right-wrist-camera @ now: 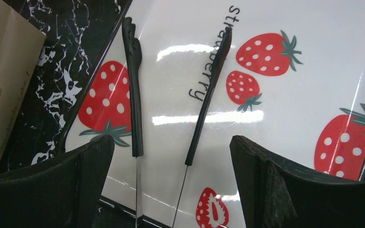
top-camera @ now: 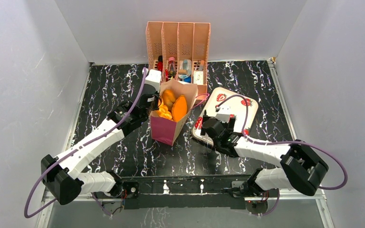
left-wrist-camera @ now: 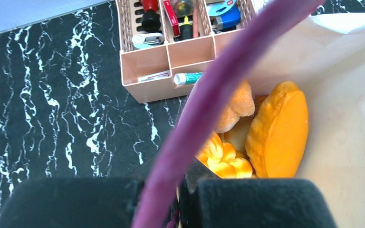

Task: Take the fake bread out of the paper bag
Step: Adjust the paper bag at the center of the board, then pick up the clamp from the container.

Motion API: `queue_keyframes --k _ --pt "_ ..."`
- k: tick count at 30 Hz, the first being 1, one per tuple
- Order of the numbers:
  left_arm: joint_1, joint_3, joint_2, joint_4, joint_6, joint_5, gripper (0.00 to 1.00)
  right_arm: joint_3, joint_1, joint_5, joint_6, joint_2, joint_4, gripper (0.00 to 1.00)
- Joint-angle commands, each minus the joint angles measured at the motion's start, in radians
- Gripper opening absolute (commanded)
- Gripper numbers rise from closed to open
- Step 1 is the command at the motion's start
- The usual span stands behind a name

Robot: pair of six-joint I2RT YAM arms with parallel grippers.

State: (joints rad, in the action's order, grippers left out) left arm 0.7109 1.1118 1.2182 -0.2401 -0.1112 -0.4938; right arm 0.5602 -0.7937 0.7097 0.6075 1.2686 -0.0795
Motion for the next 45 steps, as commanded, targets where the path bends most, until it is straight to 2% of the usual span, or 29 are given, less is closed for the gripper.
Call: queue_keyframes --k 1,10,13,17,24,32,45 --pt "0.004 0.046 -0.052 0.052 0.086 -0.084 0.0 0.003 -0.043 0.062 0.063 0.042 0.011 0.93" --pt "0.004 0.061 -0.102 0.085 0.229 -0.22 0.0 0.001 -0.068 0.091 0.083 0.138 0.067 0.89" --pt "0.004 0.013 -0.154 0.142 0.284 -0.309 0.0 -0.013 -0.07 0.096 0.07 0.152 0.102 0.74" --pt "0.004 -0.081 -0.176 0.189 0.261 -0.332 0.0 -0.022 -0.07 0.067 0.049 0.168 0.139 0.57" --pt "0.004 -0.169 -0.187 0.119 0.126 -0.302 0.0 -0.039 -0.068 0.008 0.035 0.163 0.169 0.45" --pt "0.009 -0.2 -0.203 0.092 0.063 -0.249 0.0 -0.056 -0.068 -0.038 0.03 -0.015 0.118 0.41" --pt "0.04 -0.207 -0.275 0.108 -0.016 -0.047 0.0 0.005 -0.068 -0.066 0.046 -0.298 -0.065 0.38"
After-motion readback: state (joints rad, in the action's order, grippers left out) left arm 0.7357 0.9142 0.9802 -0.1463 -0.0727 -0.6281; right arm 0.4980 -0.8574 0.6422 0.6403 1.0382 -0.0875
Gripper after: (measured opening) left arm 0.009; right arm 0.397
